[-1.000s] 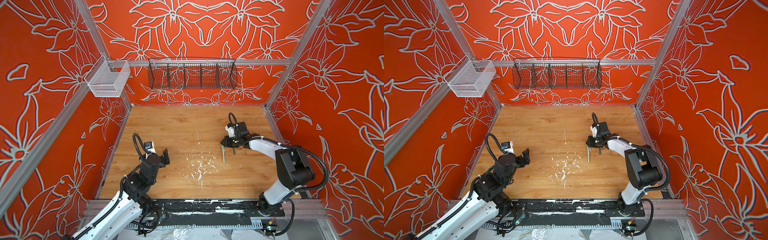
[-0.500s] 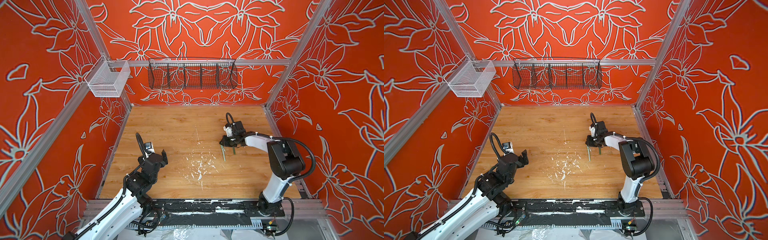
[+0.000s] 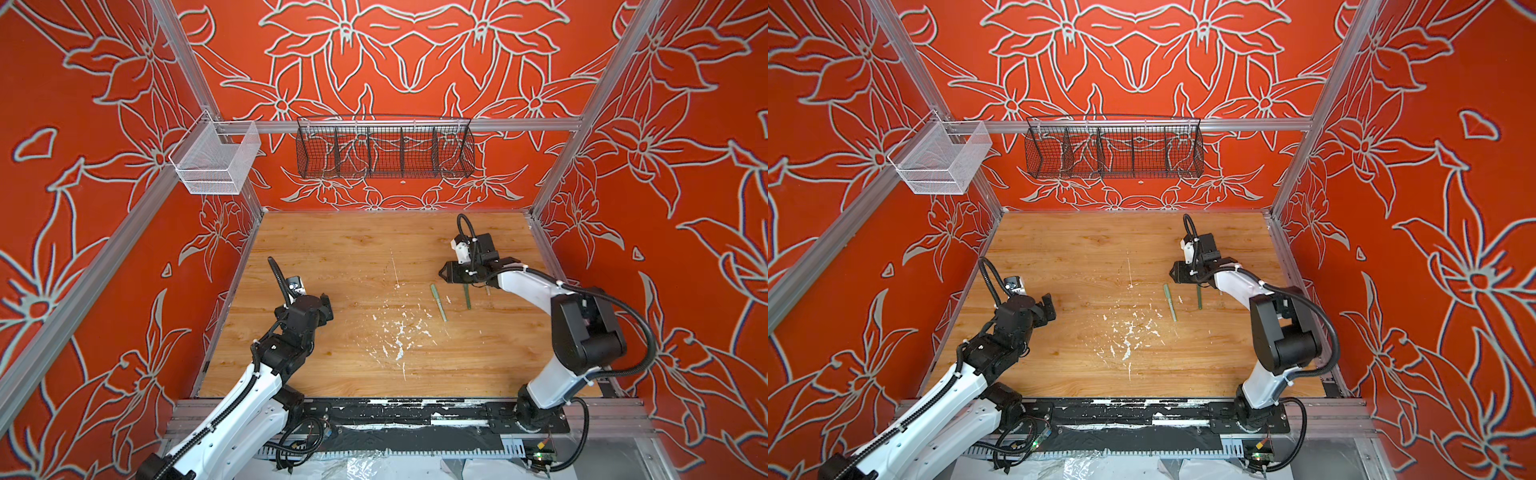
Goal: Insert the pens into the pen caps
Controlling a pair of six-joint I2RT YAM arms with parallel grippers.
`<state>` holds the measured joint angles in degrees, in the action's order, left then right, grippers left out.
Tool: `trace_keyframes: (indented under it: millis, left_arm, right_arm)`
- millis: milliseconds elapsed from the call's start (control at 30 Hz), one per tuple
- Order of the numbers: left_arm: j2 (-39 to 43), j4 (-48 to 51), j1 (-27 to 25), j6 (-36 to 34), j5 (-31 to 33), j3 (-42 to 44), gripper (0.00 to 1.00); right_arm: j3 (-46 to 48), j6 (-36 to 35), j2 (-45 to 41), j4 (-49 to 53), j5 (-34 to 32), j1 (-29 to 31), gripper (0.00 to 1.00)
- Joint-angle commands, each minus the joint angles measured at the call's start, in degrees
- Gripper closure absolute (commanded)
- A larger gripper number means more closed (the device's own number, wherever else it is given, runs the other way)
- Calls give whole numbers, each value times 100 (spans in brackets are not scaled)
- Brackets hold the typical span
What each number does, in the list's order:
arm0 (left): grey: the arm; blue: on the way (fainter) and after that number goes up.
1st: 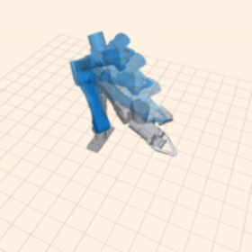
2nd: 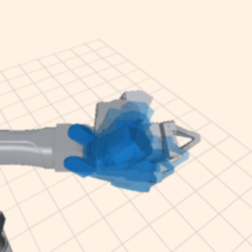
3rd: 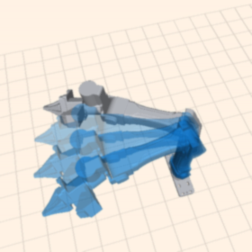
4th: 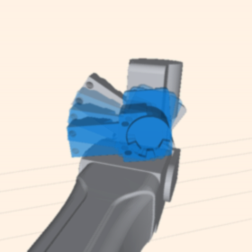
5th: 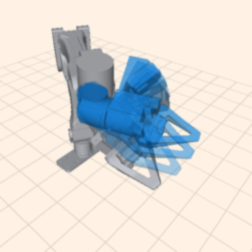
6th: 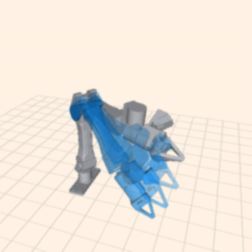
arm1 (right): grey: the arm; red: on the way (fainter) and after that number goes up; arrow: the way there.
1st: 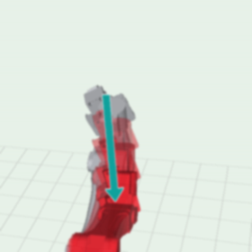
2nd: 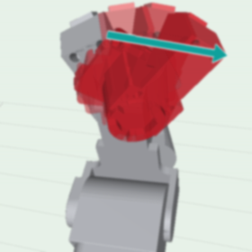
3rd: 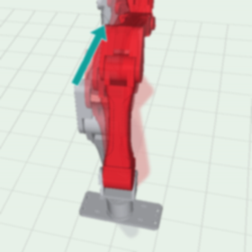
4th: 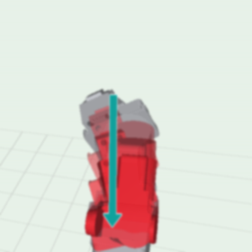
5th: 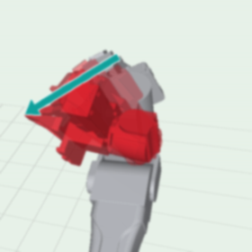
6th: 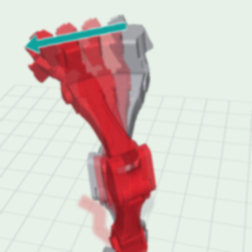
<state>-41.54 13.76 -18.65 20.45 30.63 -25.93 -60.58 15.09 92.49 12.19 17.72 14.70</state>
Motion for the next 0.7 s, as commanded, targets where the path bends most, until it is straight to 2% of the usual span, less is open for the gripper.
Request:
trace_keyframes:
  millis: [0,100,200,267,367,433,500,600,667]
  left_arm:
    - [-59,-699,286,-162,-210,54,3]
    - [-153,-1587,336,-658,16,367,3]
    - [-392,-2241,465,-1097,298,562,3]
    - [-577,-2706,732,-1265,-38,743,3]
    - [-848,-3824,1178,-1409,-1109,1236,3]
    - [-1056,-3745,1258,-1327,-1010,1131,3]
    - [-1228,-3472,1307,-1448,-1007,895,3]
    - [-1781,-4383,1470,-1828,-1359,1092,3]
    - [-1972,-4384,1584,-1840,-1645,1036,3]
  right_arm:
    - [84,-187,-697,234,-590,-134,49]
    - [476,-276,-1550,208,-1276,-217,47]
    - [1212,-482,-2584,-45,-2333,-235,42]
    - [2002,-645,-3294,-553,-3154,-252,37]
    - [3110,-759,-3908,-1440,-4065,-315,34]
    - [3645,-645,-4122,-1915,-4451,-316,34]
    - [4188,-774,-4136,-2676,-4596,-327,33]
    - [4800,-1117,-3676,-4295,-3970,-343,32]
    - [4796,-1464,-3041,-4967,-3707,-345,30]
